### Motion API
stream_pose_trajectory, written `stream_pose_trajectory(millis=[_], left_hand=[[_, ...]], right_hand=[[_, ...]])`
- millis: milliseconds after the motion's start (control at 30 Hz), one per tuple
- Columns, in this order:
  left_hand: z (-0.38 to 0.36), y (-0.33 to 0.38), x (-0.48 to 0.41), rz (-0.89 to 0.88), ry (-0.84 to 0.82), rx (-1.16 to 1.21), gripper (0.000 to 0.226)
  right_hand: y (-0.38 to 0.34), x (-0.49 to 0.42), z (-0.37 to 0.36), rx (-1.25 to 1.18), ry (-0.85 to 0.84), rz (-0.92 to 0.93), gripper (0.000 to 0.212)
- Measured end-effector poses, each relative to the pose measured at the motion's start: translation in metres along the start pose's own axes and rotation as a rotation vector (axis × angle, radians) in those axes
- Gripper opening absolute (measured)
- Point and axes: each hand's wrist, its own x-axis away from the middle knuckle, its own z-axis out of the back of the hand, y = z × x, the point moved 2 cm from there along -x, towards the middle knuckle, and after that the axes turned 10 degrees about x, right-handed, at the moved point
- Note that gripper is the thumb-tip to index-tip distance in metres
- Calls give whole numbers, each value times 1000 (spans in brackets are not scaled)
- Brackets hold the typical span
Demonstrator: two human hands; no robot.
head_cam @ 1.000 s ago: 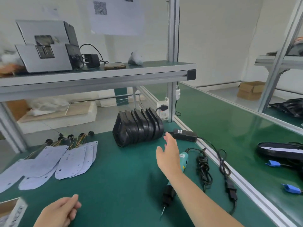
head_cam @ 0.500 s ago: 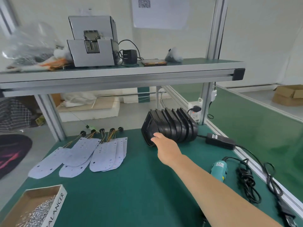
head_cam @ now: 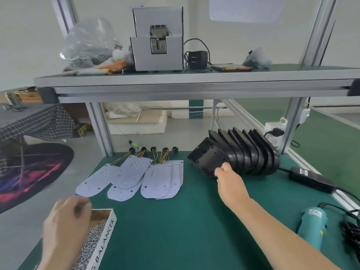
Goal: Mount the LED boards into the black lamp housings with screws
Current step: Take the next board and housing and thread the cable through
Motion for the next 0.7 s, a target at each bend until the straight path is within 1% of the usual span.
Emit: stream_pose_trajectory(millis=[67,100,200,267,300,333,433,500,533,600,700], left_hand=[[-21,38,-3,-78,-89,74,22],[-33,45,-8,-65,-154,65,24],[-69,59,-35,94,-335,34,18],[-88,60,-56,165,-408,-42,9],[-95,61,-65,183,-423,-88,12],[-103,60,-75,202,-448,-130,27],[-119,48,-93,243,-492,-244,85],[-131,39,-98,236,-556,-333,113],[-137,35,-99,231,-590,-359,122],[-146,30,-103,199,-631,-403,132],[-153,28,-106,102,-637,-452,134]], right_hand=[[-3,6,-2,-75,38,-12,11],[-4,10,-3,-104,51,-20,10],[-5,21,-2,-180,72,-38,9],[-4,30,0,-221,88,-48,8],[-4,35,2,-245,100,-54,7],[-4,39,3,-269,110,-60,7],[-4,50,6,-311,121,-79,13],[-3,54,7,-323,109,-91,18],[-3,56,8,-333,106,-96,20],[-4,58,10,-356,110,-98,22],[-7,62,17,-393,121,-93,22]])
